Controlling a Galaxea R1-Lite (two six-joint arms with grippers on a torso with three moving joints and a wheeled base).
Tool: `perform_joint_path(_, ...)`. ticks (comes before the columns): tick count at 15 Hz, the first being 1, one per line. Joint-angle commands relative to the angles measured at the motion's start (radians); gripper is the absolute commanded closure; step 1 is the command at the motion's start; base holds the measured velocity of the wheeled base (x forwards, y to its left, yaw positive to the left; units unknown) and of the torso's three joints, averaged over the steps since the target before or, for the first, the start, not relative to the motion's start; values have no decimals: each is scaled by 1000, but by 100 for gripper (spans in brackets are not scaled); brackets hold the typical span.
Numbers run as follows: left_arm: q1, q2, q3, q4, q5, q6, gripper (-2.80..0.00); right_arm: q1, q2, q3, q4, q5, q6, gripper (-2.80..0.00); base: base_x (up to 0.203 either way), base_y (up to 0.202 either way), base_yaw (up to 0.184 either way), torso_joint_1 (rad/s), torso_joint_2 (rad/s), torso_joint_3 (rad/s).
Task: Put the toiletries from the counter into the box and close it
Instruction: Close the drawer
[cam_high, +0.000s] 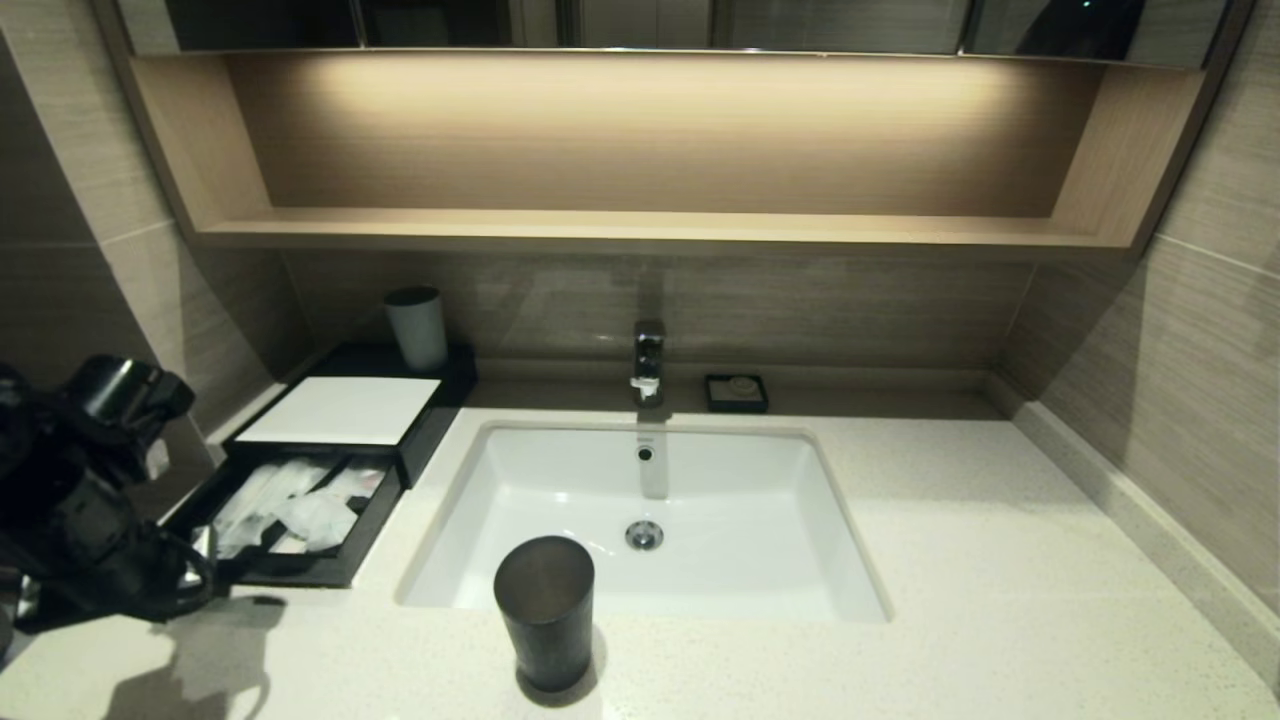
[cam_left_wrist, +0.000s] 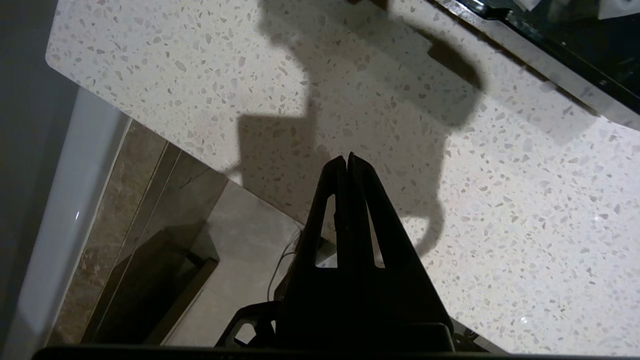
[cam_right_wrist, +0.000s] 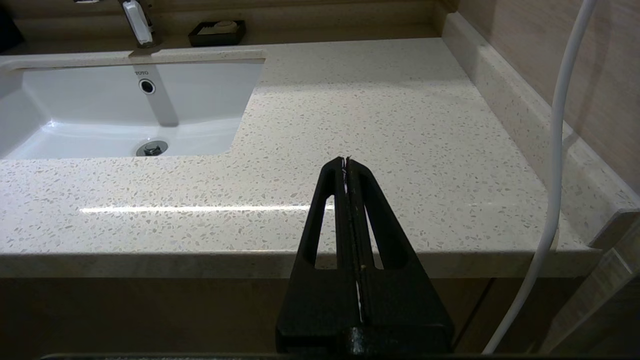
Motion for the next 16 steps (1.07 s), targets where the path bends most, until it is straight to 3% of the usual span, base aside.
perform_joint_path(1, 3, 68, 30, -43, 0, -3, 0, 0, 2, -1, 0, 0, 0, 0, 0, 0, 0, 0, 0, 0)
perform_joint_path(5, 3, 133, 64, -169, -2, -3, 0, 0, 2, 0, 0, 0, 0, 0, 0, 0, 0, 0, 0, 0)
perform_joint_path(16, 2, 167, 46, -224, -3, -11, 0, 0, 2, 0, 0, 0, 0, 0, 0, 0, 0, 0, 0, 0)
